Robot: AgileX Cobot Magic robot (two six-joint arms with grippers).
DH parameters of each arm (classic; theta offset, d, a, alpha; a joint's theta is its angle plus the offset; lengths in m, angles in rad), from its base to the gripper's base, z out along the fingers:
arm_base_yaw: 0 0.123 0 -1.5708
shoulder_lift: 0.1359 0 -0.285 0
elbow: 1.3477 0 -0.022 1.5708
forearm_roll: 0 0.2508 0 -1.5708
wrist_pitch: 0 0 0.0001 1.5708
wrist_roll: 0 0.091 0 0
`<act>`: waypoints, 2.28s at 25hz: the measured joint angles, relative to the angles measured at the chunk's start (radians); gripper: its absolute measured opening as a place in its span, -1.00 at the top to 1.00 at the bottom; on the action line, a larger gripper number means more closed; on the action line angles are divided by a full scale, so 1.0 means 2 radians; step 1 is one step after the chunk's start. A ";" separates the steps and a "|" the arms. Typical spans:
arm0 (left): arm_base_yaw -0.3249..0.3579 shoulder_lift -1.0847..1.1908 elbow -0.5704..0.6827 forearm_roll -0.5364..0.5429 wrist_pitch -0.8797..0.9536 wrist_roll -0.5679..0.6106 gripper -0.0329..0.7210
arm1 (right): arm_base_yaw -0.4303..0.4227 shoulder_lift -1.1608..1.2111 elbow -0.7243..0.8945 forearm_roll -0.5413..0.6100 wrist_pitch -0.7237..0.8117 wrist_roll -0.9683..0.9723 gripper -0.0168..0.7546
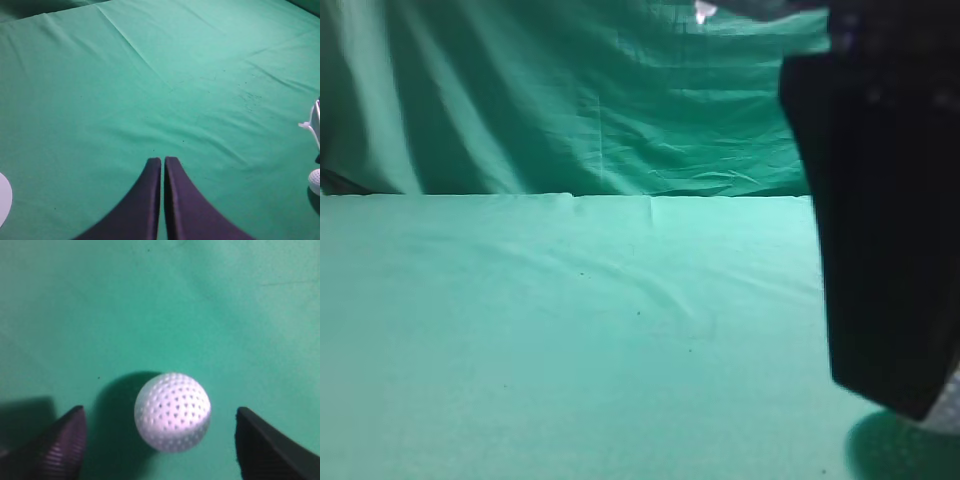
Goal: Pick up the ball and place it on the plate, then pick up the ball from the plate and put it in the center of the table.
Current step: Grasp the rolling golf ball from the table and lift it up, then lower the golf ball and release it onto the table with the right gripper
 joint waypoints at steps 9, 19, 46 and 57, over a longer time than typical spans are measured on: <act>0.000 0.000 0.000 0.000 0.005 0.000 0.91 | 0.000 0.024 -0.001 -0.014 -0.023 0.022 -0.25; 0.000 0.000 0.000 0.000 0.007 0.000 0.91 | 0.000 0.024 -0.082 -0.083 0.068 0.056 0.14; 0.000 0.000 0.000 -0.004 0.007 0.000 0.91 | -0.087 0.340 -0.577 -0.027 0.169 -0.061 0.14; 0.000 0.000 0.000 0.001 0.007 0.001 0.91 | -0.096 0.420 -0.649 -0.005 0.152 -0.072 0.14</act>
